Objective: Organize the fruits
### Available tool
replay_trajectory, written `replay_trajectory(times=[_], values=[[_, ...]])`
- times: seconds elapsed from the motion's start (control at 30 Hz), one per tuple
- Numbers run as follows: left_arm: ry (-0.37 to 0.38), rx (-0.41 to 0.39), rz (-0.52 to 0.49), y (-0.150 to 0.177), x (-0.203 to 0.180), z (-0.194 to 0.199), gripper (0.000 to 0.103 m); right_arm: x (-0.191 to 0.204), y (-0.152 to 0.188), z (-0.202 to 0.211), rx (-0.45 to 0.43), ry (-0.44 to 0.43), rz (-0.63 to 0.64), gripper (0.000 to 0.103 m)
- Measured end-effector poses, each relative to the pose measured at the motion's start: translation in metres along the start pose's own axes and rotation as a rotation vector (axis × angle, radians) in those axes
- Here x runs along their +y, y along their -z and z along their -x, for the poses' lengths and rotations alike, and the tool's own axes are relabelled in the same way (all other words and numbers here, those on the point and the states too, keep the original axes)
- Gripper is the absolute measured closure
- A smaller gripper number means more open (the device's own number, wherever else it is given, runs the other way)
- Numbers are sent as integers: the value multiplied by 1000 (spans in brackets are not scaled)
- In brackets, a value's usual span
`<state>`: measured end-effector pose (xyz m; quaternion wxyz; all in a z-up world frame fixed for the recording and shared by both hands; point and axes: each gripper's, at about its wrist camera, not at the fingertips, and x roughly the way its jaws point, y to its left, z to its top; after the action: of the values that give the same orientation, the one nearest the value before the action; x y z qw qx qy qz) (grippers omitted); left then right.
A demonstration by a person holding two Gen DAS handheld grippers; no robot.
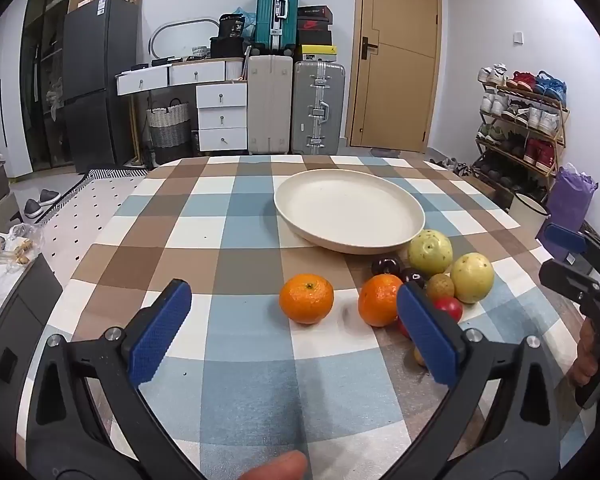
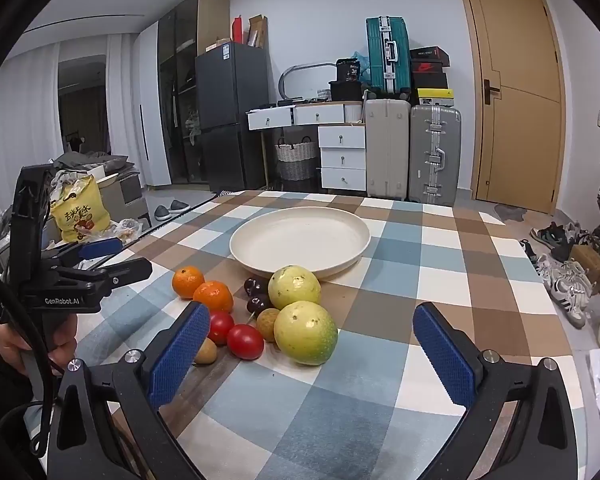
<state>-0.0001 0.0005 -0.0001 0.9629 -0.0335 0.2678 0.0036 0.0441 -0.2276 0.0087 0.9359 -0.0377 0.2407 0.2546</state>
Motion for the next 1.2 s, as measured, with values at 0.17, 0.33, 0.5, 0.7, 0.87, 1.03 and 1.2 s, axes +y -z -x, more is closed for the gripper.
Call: replay_trajectory(times=[0.17,0.33,0.5,0.7,0.87,1.03,1.2], values=[[-3,4,-3,0,0,0,1,-2,0,0,4,-4,-16,0],[-4,9,-4,1,2,-2,1,3,0,-2,7,-6,-6,0],[-4,10,-5,1,3,-2,1,-1,0,-1,9,-8,-7,0],[-5,9,-5,1,2,-2,1,3,1,-2,10,-5,-7,0],[-5,9,-6,1,2,-2,1,4,1,-1,11,-4,-8,0],[-6,9,-5,1,2,-2,1,3,1,-1,11,-3,-9,0],[-5,10,-6,1,2,-2,1,4,1,-1,14,-4,-10,0]])
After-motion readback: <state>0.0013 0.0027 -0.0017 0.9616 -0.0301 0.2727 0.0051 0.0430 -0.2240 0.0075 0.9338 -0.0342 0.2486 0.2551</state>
